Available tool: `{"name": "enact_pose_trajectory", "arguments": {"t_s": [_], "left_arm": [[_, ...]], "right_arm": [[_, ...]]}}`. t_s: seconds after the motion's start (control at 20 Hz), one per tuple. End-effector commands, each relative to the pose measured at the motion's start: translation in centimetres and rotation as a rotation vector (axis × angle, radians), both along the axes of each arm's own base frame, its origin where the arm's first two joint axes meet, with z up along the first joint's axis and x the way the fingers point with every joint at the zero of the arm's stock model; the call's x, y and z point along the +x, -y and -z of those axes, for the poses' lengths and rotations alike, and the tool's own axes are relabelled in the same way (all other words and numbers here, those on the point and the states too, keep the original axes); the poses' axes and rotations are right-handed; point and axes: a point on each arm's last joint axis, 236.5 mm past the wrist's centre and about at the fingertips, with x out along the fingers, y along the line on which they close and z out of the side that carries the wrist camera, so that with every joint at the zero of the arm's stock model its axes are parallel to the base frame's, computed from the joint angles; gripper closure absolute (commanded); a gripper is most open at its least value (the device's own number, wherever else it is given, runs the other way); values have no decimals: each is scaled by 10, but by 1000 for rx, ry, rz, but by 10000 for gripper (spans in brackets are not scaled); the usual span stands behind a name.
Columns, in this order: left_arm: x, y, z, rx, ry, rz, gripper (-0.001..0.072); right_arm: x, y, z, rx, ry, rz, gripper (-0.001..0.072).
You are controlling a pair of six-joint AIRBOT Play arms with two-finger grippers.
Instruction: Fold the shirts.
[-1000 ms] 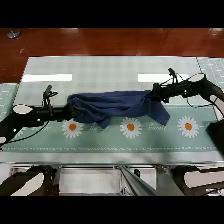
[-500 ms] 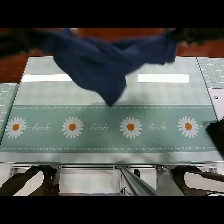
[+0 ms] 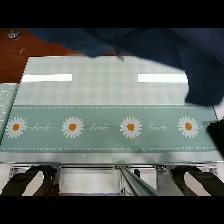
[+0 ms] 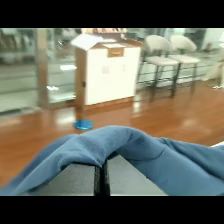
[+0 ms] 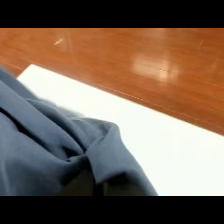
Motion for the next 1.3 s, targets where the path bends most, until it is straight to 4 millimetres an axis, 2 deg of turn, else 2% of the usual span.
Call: {"name": "enact_pose_trajectory", "arguments": {"t_s": [0.0,0.15,0.3,0.45,0.65,0.75,0.85,0.95,1.05,1.15,1.2,1.25], "left_arm": [[-38,-1,29,105,-98,-43,682],[-29,3,98,136,-365,14,683],[-6,-1,174,108,-615,45,683],[22,-14,264,60,-849,9,682],[72,-27,366,-78,-998,-78,683],[101,-28,403,-115,-1041,-109,682],[134,-24,427,-135,-1042,-139,682],[166,-16,448,-168,-1024,-169,682],[195,-8,468,-255,-1040,-199,682],[223,0,480,-361,-1054,-212,682],[234,7,483,-435,-1079,-199,681],[243,16,484,-485,-1104,-177,609]], "right_arm": [[-58,0,24,-34,-67,11,691],[-70,-1,80,-18,-215,10,691],[-72,-1,158,10,-421,12,691],[-53,6,227,41,-564,66,691],[9,17,303,104,-671,159,691],[43,24,339,107,-734,183,691],[83,31,372,121,-781,216,690],[126,30,397,168,-827,231,690],[172,26,412,228,-849,230,690],[212,26,424,279,-866,246,689],[230,28,428,312,-887,273,658],[242,28,429,337,-900,278,452]]}}
